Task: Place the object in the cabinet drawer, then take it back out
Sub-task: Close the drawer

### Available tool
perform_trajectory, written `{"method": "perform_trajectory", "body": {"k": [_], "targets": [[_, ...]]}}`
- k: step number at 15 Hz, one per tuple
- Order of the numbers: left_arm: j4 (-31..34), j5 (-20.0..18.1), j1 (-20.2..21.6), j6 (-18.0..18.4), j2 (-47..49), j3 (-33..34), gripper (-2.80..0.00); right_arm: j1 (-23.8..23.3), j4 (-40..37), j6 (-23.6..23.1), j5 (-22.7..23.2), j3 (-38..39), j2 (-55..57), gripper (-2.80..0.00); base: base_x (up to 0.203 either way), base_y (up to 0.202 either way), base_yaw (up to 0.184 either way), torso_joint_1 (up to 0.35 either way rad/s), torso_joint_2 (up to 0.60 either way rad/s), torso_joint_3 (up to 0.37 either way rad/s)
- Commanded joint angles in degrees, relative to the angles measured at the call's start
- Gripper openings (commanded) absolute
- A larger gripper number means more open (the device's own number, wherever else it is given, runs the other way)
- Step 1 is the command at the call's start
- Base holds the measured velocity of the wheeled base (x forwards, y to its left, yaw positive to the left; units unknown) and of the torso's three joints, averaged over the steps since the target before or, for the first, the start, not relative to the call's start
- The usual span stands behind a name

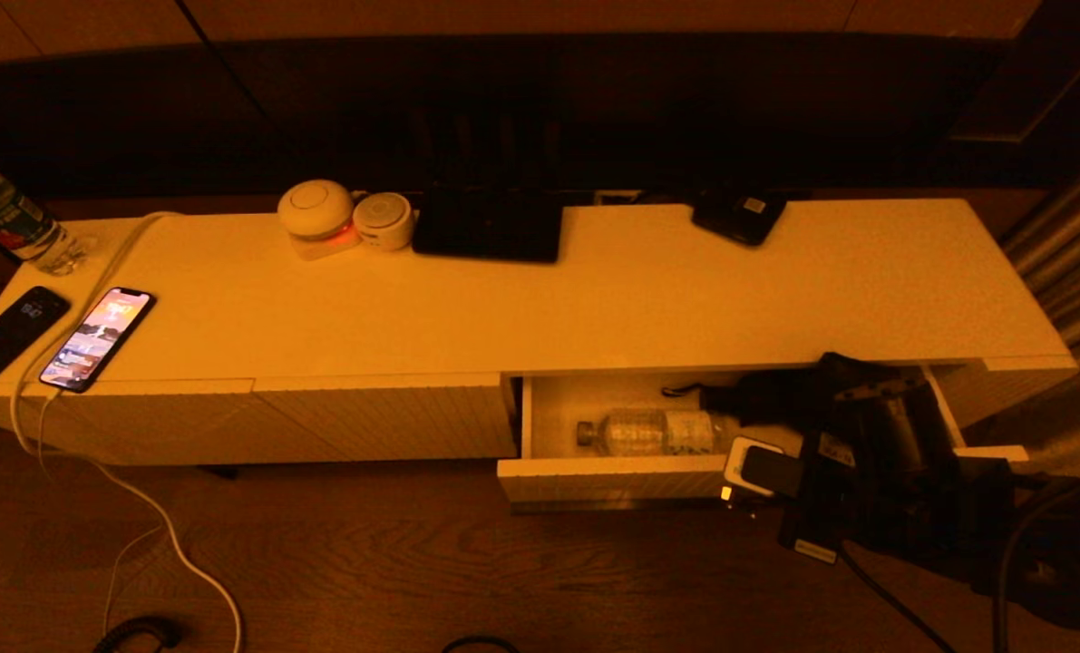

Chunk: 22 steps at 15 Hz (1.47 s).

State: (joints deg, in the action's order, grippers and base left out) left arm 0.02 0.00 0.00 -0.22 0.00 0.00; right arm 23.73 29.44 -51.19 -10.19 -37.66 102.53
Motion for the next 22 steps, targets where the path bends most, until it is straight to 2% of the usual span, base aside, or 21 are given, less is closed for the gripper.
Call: {"method": "perform_trajectory", "body": {"k": [1, 6, 17, 22], "targets": [[0.0, 0.0, 0.0, 0.0, 0.0, 0.0, -2.8, -0.6, 1.1, -0.3, -0.1, -1.5, 0.9, -2.8, 0.0, 0.0, 0.0, 0.0, 0.0, 0.0], [0.0, 0.0, 0.0, 0.0, 0.0, 0.0, -2.8, -1.1, 4.4, -0.3, -2.3, -3.6, 3.6, -2.8, 0.0, 0.0, 0.0, 0.0, 0.0, 0.0], [0.0, 0.0, 0.0, 0.0, 0.0, 0.0, -2.8, -1.2, 19.0, -0.2, -5.7, -9.9, 13.0, -2.8, 0.0, 0.0, 0.0, 0.0, 0.0, 0.0], [0.0, 0.0, 0.0, 0.0, 0.0, 0.0, -2.8, -1.2, 19.6, -0.2, -6.8, -11.4, 13.3, -2.8, 0.0, 0.0, 0.0, 0.0, 0.0, 0.0]]}}
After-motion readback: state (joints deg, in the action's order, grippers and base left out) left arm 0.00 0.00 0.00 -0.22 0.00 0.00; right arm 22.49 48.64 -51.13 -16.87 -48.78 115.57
